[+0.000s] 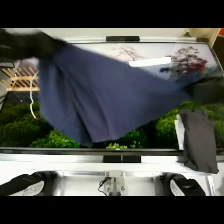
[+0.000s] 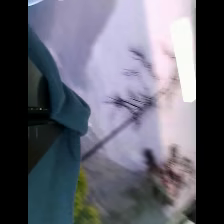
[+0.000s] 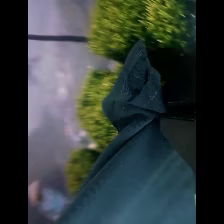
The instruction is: Fold the shirts.
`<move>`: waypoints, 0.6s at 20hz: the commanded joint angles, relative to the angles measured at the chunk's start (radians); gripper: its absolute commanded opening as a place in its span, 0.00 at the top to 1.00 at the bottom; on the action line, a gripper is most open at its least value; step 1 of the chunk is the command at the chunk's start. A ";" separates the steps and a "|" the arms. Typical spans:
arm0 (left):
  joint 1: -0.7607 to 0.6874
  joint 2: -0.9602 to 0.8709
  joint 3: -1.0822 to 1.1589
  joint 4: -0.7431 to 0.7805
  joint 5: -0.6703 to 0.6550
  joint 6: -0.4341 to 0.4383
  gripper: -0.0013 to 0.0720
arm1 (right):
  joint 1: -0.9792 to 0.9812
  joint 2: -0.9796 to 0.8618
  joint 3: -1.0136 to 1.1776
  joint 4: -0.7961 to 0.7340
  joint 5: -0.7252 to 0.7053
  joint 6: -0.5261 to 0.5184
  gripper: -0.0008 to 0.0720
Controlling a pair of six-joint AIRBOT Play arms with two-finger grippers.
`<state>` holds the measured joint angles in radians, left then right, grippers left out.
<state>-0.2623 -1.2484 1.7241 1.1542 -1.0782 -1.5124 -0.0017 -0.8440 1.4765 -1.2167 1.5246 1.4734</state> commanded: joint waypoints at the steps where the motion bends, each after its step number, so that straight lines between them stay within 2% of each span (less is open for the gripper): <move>1: -0.032 -0.264 -0.061 -0.017 -0.014 -0.005 0.93 | 0.001 -0.089 -0.257 0.006 -0.125 0.019 0.89; 2: -0.038 -0.335 -0.060 -0.044 -0.016 -0.010 0.81 | 0.001 -0.128 -0.309 0.006 -0.196 0.019 0.89; 3: -0.040 -0.398 -0.059 -0.071 -0.034 -0.037 0.37 | 0.001 -0.170 -0.340 0.005 -0.243 0.019 0.89; 4: -0.034 -0.436 -0.059 -0.073 -0.063 -0.060 0.00 | 0.001 -0.220 -0.351 0.002 -0.267 0.019 0.89; 9: 0.099 -0.420 -0.063 -0.014 -0.403 -0.055 0.00 | 0.001 -0.381 -0.351 0.004 -0.267 0.018 0.89; 10: 0.120 -0.386 -0.083 0.020 -0.441 -0.041 0.01 | 0.001 -0.391 -0.351 0.004 -0.266 0.018 0.89; 12: 0.143 -0.295 -0.193 0.078 -0.435 -0.035 0.01 | 0.001 -0.392 -0.351 0.004 -0.264 0.010 0.89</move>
<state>-0.1646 -1.6142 1.6150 1.1603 -1.4117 -1.5612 -0.0017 -1.2011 1.1347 -1.2140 1.2713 1.4906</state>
